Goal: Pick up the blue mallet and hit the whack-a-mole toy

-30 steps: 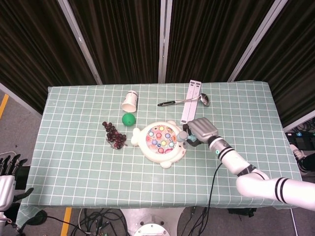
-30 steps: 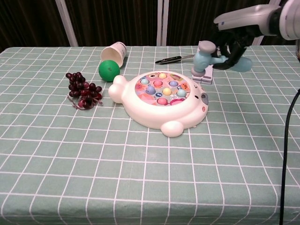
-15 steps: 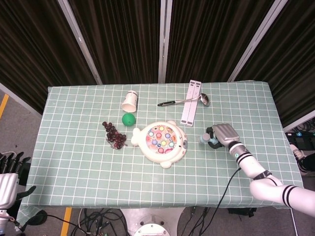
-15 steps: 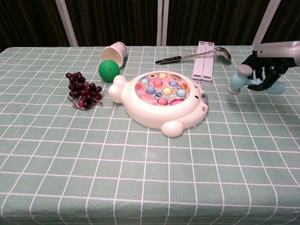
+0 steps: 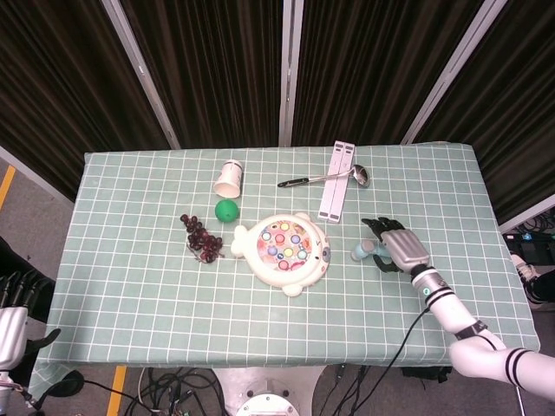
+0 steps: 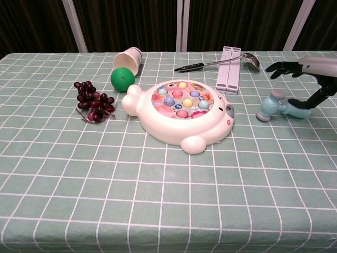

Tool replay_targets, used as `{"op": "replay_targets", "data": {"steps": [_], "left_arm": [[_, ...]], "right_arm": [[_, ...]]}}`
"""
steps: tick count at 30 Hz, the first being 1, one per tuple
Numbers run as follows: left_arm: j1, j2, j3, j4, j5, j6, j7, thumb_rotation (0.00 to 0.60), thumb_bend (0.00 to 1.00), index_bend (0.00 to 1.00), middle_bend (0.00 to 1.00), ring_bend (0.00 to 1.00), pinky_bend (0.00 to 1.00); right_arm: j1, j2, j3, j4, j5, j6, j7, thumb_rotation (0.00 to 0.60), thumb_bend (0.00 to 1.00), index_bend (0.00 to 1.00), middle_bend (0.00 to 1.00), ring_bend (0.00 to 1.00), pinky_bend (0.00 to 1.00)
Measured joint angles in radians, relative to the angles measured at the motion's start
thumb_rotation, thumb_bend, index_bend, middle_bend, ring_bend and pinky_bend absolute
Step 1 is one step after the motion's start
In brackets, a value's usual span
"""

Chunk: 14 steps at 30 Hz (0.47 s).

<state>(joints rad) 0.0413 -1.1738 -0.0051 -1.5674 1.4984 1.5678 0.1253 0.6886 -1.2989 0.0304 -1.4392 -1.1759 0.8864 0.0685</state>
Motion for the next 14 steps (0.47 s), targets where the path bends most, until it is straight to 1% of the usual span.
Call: {"op": "replay_targets", "data": {"steps": [4,7,11,14], "left_arm": [[0.001,-0.012,-0.009,0.018,0.004,0.019,-0.008,0.6,0.0,0.18,0.08,0.0,0.0],[0.002,-0.025,-0.019,0.035,0.007,0.037,-0.009,0.6,0.0,0.18,0.09,0.0,0.0],[0.0,-0.038,-0.031,0.048,0.007,0.047,-0.006,0.6,0.0,0.18,0.09,0.0,0.0],[-0.003,-0.039,-0.032,0.043,0.007,0.044,-0.001,0.6,0.0,0.18,0.09,0.0,0.0]], "right_arm": [[-0.08,0.054,-0.008,-0.064,-0.063,0.161,0.009,0.6,0.39,0.0,0.12,0.0,0.07],[-0.166,0.094,-0.021,-0.108,-0.114,0.317,0.013,0.6,0.39,0.0,0.13,0.0,0.07],[-0.316,0.141,-0.05,-0.158,-0.19,0.545,0.02,0.6,0.39,0.0,0.13,0.0,0.07],[-0.428,0.17,-0.075,-0.19,-0.249,0.673,0.027,0.6,0.39,0.0,0.13,0.0,0.07]]}}
